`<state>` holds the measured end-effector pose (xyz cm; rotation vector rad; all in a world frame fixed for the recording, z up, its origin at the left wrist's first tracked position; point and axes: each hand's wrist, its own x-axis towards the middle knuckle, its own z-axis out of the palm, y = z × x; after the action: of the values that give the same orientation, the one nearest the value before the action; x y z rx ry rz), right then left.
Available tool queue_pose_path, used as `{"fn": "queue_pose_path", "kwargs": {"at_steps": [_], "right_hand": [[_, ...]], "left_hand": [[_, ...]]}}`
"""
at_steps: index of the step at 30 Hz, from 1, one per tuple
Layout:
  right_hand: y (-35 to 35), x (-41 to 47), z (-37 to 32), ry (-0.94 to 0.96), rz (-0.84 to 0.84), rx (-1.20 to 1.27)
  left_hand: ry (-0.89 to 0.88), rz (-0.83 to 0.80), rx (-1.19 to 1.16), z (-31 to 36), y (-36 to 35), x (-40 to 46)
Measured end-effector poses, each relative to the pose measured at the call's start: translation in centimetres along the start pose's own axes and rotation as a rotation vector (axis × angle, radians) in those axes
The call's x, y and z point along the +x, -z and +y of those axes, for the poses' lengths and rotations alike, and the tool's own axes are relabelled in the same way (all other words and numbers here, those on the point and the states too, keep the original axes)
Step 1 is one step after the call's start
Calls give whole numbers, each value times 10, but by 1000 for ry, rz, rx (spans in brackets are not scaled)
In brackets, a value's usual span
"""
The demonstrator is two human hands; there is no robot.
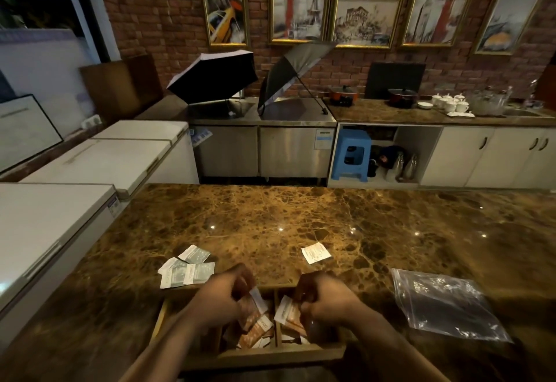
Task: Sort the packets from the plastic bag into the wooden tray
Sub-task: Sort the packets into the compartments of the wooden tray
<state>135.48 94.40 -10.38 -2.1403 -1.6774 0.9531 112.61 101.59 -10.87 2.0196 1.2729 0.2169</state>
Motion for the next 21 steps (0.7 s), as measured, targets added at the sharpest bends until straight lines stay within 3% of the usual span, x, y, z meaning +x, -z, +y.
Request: {"fn": "queue_pose_path", "kwargs": {"at_steps": [9,14,21], "right_hand": [[4,-11,-2,69,-8,-362],[5,-12,-2,186,-2,-337],[7,-8,12,165,-6,-432]], "left_hand": [[-149,34,419,-2,-7,-13],[-208,17,454,1,-7,-13],[-151,26,427,-1,-13,-4]]}}
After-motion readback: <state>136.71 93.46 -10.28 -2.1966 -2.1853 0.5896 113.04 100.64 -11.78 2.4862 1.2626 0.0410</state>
